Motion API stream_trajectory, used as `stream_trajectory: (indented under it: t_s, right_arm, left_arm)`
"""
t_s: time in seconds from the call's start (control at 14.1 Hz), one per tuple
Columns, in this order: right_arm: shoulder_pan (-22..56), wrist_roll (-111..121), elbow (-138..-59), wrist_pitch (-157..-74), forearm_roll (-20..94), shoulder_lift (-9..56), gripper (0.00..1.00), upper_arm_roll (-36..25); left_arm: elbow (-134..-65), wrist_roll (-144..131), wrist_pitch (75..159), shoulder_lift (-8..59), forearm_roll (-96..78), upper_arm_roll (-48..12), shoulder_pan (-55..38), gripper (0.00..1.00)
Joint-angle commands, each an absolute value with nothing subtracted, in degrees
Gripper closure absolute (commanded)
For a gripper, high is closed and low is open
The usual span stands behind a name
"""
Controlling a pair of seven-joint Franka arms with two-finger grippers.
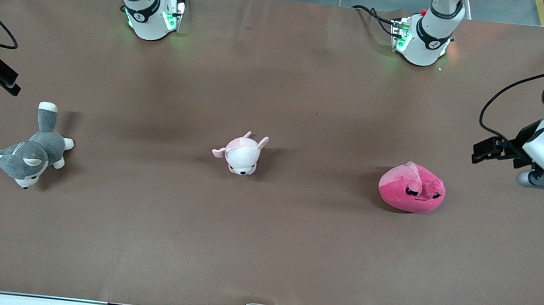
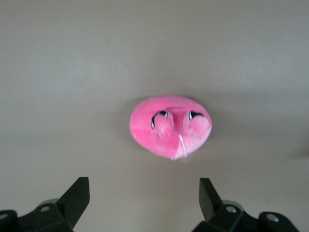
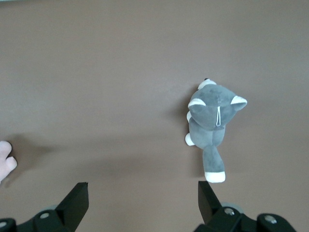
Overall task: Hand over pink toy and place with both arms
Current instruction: 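Move the left gripper down toward the hot-pink plush toy, then close the left gripper on the hot-pink plush's ears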
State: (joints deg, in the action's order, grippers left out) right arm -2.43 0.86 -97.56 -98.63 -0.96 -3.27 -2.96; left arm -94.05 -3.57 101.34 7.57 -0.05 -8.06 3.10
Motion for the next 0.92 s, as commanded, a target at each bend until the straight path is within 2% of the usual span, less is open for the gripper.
stream_trajectory:
  t_s: [0.0,0.28,0.64,0.71,0.85]
  right_arm:
    - [-2.1,0.5,-98.1,-98.0,-2.0,-3.4,0.0,-3.1]
    - [-1.8,0.4,-97.6,-95.5,-1.8,-3.4,0.0,-2.7]
    - [-1.7,0.2,-97.6,-94.7,-1.4,-3.1,0.0,-2.7]
    - [-1.7,0.2,-97.6,-94.4,-1.2,-3.1,0.0,-2.7]
    - [-1.4,0.2,-97.6,-93.9,-1.2,-2.9,0.0,-2.7]
  left_arm:
    - [-100.8,-3.9,110.4,7.6,-0.7,-8.3,3.4,0.0]
    - [-103.6,-4.7,117.4,11.4,-1.8,-8.3,3.4,0.04]
    - [-104.8,-5.2,117.9,14.0,-4.0,-8.4,3.2,0.3]
    - [-104.9,-5.2,118.1,14.4,-4.0,-8.4,3.3,0.33]
    - [-104.9,-5.3,119.0,15.5,-4.0,-8.4,3.3,0.35]
